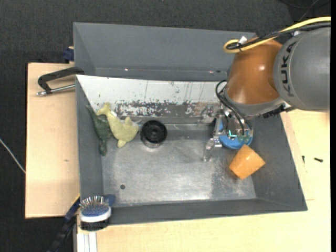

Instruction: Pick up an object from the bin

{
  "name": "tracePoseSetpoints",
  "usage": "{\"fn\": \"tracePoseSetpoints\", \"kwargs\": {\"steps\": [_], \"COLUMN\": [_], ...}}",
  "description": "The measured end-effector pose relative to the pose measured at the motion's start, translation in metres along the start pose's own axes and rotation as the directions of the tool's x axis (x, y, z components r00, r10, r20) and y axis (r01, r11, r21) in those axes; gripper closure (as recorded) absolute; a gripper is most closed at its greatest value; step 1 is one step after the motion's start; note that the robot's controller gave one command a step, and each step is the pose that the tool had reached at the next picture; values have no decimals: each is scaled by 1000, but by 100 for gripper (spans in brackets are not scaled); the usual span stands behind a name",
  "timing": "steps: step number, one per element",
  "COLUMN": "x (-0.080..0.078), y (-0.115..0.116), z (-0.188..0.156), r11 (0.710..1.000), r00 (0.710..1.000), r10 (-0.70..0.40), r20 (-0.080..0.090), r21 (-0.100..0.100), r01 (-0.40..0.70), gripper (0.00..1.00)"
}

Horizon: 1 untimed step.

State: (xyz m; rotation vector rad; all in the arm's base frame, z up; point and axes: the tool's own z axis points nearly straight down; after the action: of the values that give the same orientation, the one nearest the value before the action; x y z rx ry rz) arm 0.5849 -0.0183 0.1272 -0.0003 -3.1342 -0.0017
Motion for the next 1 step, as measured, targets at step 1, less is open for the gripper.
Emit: {"fn": "tracePoseSetpoints", "kwargs": {"steps": [1], "x": [6], "y": [-75], "z": [-3], "r11": [993], "r00": [993], "r10": [-120], "r20": [8], "r21": [4], "r01": [120], "gripper": [0]}}
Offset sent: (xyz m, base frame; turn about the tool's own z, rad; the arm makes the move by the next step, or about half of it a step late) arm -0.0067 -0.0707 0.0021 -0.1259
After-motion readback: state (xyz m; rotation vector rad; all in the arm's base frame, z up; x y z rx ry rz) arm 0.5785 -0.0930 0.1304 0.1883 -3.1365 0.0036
